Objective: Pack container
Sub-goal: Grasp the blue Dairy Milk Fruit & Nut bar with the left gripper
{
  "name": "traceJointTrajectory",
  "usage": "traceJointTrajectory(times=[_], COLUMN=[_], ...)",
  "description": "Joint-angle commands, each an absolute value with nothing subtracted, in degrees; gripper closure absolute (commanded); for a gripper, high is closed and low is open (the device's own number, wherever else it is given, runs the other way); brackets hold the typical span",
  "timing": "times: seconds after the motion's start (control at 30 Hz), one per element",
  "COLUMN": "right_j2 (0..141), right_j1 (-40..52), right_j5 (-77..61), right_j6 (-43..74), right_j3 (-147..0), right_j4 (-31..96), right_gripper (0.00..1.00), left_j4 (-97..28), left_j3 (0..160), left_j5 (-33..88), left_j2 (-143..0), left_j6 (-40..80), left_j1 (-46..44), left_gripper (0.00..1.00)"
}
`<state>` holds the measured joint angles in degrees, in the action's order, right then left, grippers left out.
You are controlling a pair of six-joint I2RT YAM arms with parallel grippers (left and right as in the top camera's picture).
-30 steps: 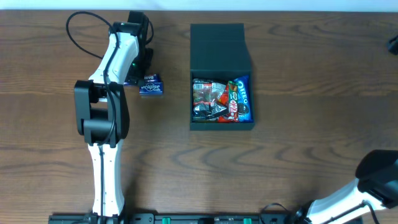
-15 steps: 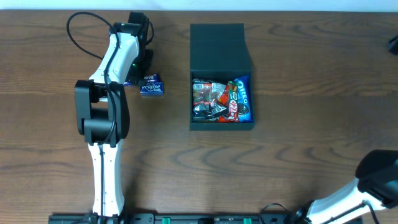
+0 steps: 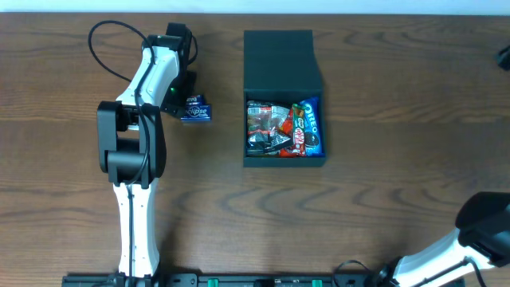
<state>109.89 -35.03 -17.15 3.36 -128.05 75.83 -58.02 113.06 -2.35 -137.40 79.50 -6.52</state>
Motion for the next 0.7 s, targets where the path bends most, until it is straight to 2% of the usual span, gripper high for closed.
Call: traceJointTrajectory(times=[0.0,0.2,0.37,0.5,0.67], right_j2=[110.28,110.28,110.28,110.28,110.28], right_j1=[-35.18,-35.18,-35.18,-35.18,-35.18], right_j5=[-17.58,-17.58,-17.58,-17.58,-17.58], right_j6=[2.7,2.7,2.7,2.7,2.7], right_j3=[-127.66,-127.63,-127.66,-127.66,-127.66], right_j4=[75.92,75.94,75.92,75.92,75.92], right_gripper=[0.01,0.01,0.01,0.01,0.01], left_j4=[-58.02,-57.74,-57.76,-57.78,-57.82], left_j3=[112.86,112.86,112.86,112.86,112.86], left_j5=[-3.55,-3.62,-3.6,-3.6,-3.6], left_j2=[-138.47,-138.47,-138.47,-138.47,-138.47], left_j6=[79.75,79.75,79.75,79.72,79.22], left_j1=[-6.33,-6.33,-6.33,-6.33,-6.33], left_gripper=[0.22,0.45,0.54,0.67,0.72])
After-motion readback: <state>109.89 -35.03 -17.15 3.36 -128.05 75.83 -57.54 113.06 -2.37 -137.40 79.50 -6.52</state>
